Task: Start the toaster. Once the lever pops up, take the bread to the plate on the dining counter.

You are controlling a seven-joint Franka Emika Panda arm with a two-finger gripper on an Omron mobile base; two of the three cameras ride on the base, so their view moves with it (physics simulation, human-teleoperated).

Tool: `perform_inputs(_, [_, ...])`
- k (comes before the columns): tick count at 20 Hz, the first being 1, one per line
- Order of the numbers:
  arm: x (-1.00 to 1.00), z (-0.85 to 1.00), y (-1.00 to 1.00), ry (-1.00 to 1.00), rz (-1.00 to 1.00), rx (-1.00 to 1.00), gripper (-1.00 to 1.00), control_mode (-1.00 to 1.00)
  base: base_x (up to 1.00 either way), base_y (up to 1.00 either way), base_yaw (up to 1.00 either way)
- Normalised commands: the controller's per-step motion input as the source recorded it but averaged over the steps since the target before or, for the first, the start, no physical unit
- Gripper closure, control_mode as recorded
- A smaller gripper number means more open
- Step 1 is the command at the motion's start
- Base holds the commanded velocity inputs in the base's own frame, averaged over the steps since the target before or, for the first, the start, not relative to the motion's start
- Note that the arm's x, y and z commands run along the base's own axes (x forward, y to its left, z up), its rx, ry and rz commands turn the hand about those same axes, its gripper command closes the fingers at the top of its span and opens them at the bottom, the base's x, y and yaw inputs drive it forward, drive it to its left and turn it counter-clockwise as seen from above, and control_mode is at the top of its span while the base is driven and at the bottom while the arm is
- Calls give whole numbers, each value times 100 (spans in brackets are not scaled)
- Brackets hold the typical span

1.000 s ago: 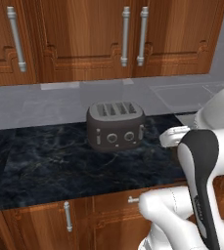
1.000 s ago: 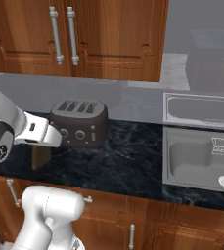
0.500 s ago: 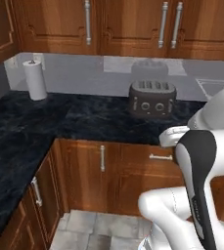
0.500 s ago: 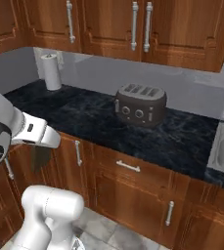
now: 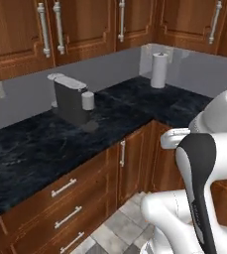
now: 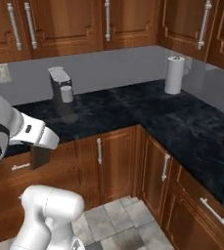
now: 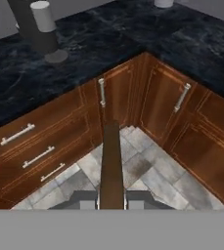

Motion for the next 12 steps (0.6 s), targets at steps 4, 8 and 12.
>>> perform_inputs(4, [0,0,0,0,0,0,100,100,-23,1,100])
perform_inputs(8, [0,0,0,0,0,0,100,100,-16,1,100])
perform_inputs(12, [0,0,0,0,0,0,100,100,-14,0,100])
